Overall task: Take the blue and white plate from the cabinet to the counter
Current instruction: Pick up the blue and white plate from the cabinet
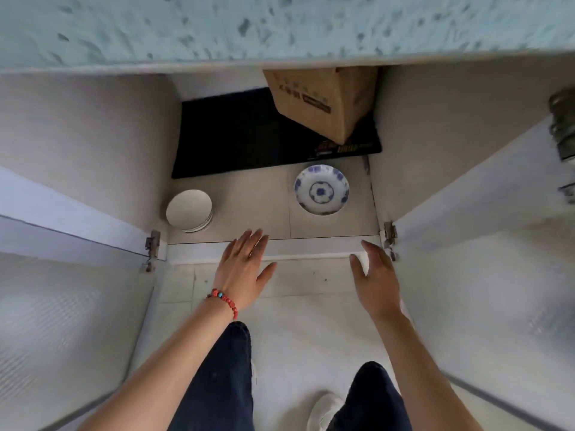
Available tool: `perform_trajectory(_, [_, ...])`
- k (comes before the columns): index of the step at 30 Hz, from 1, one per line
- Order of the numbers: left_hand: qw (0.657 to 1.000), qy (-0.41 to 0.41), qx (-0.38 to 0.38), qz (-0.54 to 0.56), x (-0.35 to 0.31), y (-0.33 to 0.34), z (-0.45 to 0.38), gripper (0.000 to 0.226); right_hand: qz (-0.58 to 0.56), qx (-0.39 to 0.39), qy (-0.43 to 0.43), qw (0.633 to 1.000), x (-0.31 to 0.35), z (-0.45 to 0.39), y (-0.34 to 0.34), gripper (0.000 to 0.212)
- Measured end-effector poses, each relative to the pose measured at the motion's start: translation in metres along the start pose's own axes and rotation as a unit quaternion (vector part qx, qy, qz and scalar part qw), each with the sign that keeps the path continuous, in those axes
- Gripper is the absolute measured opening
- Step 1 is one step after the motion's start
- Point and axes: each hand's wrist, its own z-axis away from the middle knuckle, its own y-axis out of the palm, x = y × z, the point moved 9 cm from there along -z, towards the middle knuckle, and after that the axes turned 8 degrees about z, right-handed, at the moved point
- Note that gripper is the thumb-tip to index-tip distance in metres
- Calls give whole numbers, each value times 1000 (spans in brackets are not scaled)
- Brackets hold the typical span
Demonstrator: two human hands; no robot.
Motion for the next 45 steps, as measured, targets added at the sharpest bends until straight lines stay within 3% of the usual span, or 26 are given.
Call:
perform_trajectory(13, [998, 51, -27, 12, 62, 126, -172, 58, 36, -2, -47, 998, -54, -165, 116, 37])
perform_trajectory(18, [992, 28, -56, 111, 80, 159, -222, 55, 59, 14, -47, 997, -76, -205, 151, 34])
perform_trajectory(27, [961, -37, -79, 264, 113, 183, -277, 44, -169, -55, 79, 981, -127, -248, 172, 27])
perform_trajectory(32, [922, -46, -96, 371, 110, 191, -294, 19, -210, -51, 96, 972, -137, -268, 181, 21])
perform_trajectory(39, [816, -139, -97, 552, 119, 207, -294, 21, -209, -52, 90, 972, -131, -272, 198, 13])
perform_trajectory(41, [791, -158, -98, 583, 121, 209, -289, 30, -209, -74, 92, 971, -131, -266, 196, 12])
perform_trajectory(45, [778, -146, -107, 602, 121, 206, -274, 20, -221, -93, 63, 969, -128, -247, 190, 12])
